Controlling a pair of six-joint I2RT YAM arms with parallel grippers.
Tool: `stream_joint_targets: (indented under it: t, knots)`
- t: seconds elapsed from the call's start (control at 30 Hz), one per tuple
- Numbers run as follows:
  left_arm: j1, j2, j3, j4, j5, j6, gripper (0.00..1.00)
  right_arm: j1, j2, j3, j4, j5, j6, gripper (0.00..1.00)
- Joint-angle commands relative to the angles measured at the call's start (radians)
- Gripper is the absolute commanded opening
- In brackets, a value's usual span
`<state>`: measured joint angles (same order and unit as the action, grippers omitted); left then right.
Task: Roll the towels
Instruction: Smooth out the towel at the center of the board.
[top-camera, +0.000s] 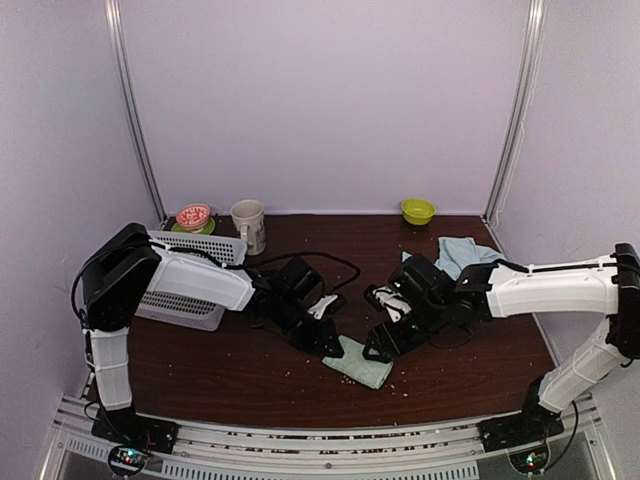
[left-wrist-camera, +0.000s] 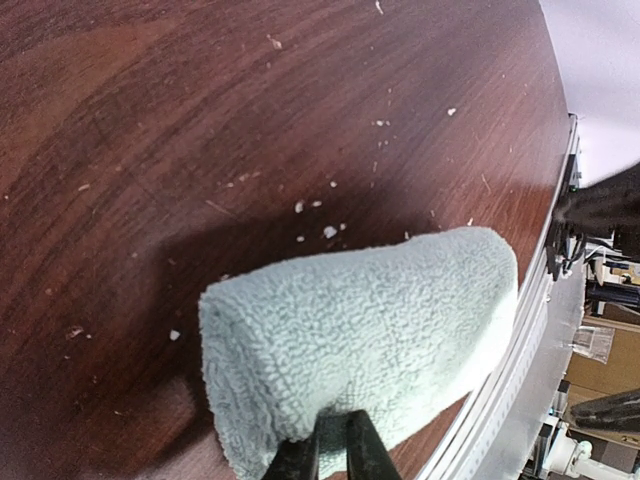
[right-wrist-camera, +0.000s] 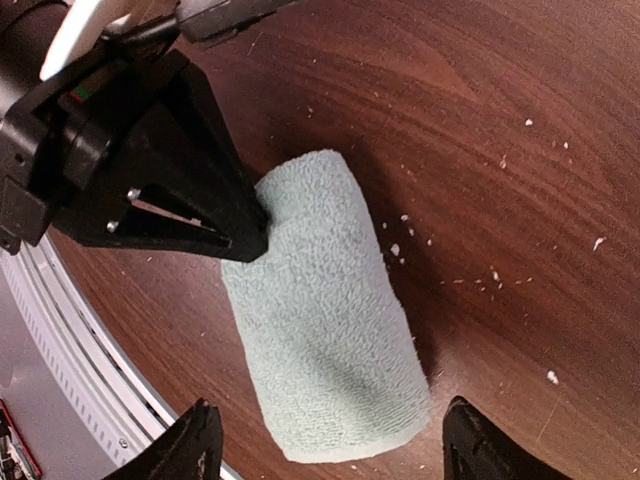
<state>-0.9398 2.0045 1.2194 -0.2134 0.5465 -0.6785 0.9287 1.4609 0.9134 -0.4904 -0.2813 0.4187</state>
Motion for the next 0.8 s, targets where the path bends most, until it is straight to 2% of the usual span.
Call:
stream_joint_targets:
  t: [0.0,0.23,0.43,0.6,0.77]
  knots:
    - [0.001,0.062,-0.029,-0.067,-0.085,0.011,0.11,-0.051,0.073,0.035,0.014,-0.074,-0.062,0.77]
    - [0.001,0.06,-0.016,-0.076,-0.082,0.029,0.11,-0.075,0.176,0.023,0.14,-0.168,-0.07,0.8]
    - [0.002,0.062,0.0,-0.091,-0.084,0.046,0.11,-0.08,0.236,0.022,0.155,-0.211,-0.074,0.8]
    - [0.004,0.08,0.03,-0.1,-0.089,0.051,0.11,-0.078,0.219,-0.038,0.18,-0.237,-0.027,0.79]
    - [0.013,0.106,0.064,-0.108,-0.085,0.055,0.11,-0.076,0.145,-0.156,0.258,-0.227,0.091,0.77]
